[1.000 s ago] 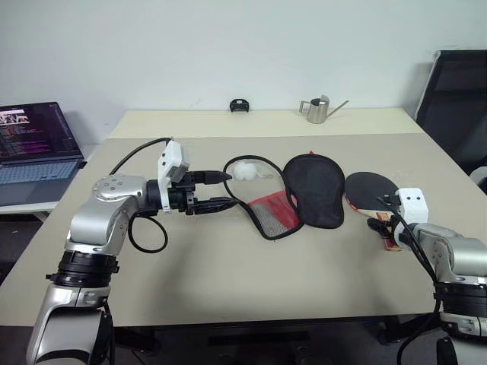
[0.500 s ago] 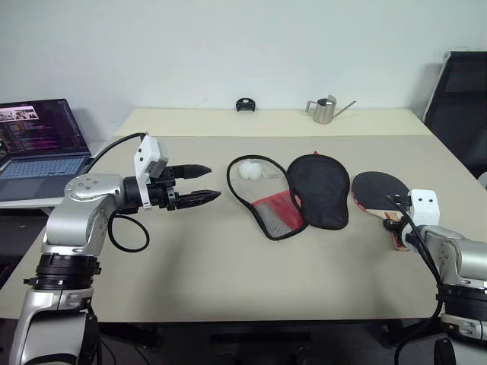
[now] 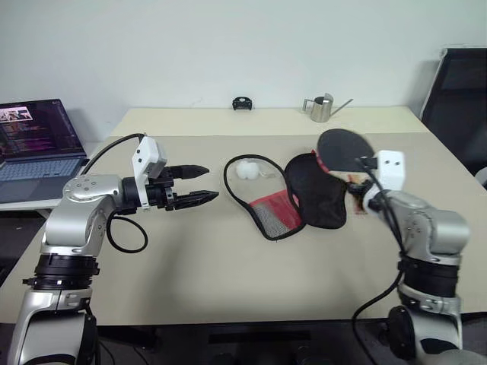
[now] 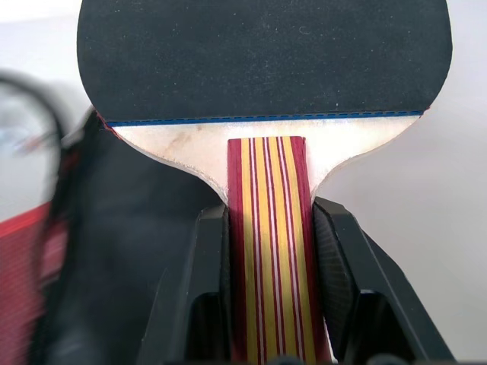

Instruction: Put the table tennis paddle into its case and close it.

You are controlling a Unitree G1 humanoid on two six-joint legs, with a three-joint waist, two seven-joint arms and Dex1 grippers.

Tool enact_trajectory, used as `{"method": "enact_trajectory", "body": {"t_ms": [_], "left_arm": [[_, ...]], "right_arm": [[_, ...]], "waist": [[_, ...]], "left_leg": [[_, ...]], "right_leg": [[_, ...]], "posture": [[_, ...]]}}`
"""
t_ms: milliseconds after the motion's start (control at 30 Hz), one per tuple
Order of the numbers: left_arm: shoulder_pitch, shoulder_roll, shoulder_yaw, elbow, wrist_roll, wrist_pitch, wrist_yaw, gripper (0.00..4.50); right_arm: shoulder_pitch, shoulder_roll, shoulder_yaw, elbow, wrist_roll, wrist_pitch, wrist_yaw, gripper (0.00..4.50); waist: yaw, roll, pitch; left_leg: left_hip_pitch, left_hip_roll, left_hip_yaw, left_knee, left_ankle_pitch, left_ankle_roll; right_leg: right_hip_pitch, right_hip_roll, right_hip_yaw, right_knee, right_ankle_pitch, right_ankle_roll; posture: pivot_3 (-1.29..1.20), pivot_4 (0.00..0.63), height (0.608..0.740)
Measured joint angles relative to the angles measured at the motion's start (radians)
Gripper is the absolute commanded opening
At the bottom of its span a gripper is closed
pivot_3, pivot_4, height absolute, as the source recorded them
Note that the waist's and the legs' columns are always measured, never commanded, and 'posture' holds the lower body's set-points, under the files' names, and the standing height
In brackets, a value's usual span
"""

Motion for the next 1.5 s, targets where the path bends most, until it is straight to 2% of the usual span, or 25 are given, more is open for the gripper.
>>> {"method": "enact_trajectory", "body": {"t_ms": [167,300,567,1033,1100,1200,1367,1500], "left_arm": [[0.000,-0.010,-0.001,0.001,0.004,-0.003,0.000,3.54],[0.000,-0.017,-0.004,0.002,0.007,-0.005,0.000,3.54],[-0.001,-0.029,-0.005,0.003,0.011,-0.009,0.001,3.54],[-0.001,-0.030,-0.005,0.003,0.012,-0.019,0.002,3.54],[-0.001,-0.030,-0.005,0.003,0.012,-0.019,0.002,3.54],[-0.001,-0.031,-0.005,0.003,0.012,-0.019,0.003,3.54],[-0.001,-0.031,-0.005,0.003,0.012,-0.019,0.003,3.54],[0.000,-0.034,-0.005,-0.001,0.012,-0.019,0.007,3.54]], "right_arm": [[-0.010,0.119,0.019,0.065,-0.020,-0.058,-0.066,1.10],[-0.014,0.149,0.041,0.139,-0.040,-0.115,-0.087,1.10],[-0.052,0.147,0.046,0.309,-0.074,-0.266,-0.105,1.10],[-0.050,0.149,0.081,0.364,-0.087,-0.282,-0.091,1.10],[-0.050,0.158,0.077,0.364,-0.087,-0.282,-0.102,1.81],[-0.051,0.171,0.072,0.364,-0.087,-0.292,-0.126,2.56],[-0.051,0.171,0.073,0.363,-0.088,-0.323,-0.148,4.21],[-0.031,0.175,0.088,0.272,-0.084,-0.311,-0.138,4.21]], "waist": [[-0.002,0.000,0.000],[-0.003,0.000,0.000],[-0.011,0.000,0.000],[-0.019,0.000,0.000],[-0.019,0.000,0.000],[-0.019,0.000,0.000],[-0.019,0.000,0.000],[-0.018,0.000,0.000]], "left_leg": [[0.000,0.000,0.000,0.000,0.000,0.000],[0.000,0.000,0.000,0.000,0.000,0.000],[0.000,0.000,0.000,0.000,0.000,0.000],[0.000,0.000,0.000,0.000,0.000,0.000],[0.000,0.000,0.000,0.000,0.000,0.000],[0.000,0.000,0.000,0.000,0.000,0.000],[0.000,0.000,0.000,0.000,0.000,0.000],[0.000,0.000,0.000,0.000,0.000,0.000]], "right_leg": [[-0.001,0.000,0.000,0.000,0.000,0.000],[-0.001,0.000,0.000,0.000,0.000,0.000],[-0.001,0.000,0.000,0.000,0.000,0.000],[-0.001,0.000,0.000,0.001,0.000,0.000],[-0.001,0.000,0.000,0.001,0.000,0.000],[-0.001,0.000,0.000,0.001,0.000,0.000],[-0.001,0.000,0.000,0.001,0.000,0.000],[-0.001,0.000,0.000,0.001,0.000,0.000]], "posture": [[0.00,0.150,0.740],[0.00,0.150,0.740],[0.00,0.150,0.740],[0.00,0.150,0.740],[0.00,0.150,0.740],[0.00,0.150,0.740],[0.00,0.150,0.740],[0.00,0.150,0.740]]}}
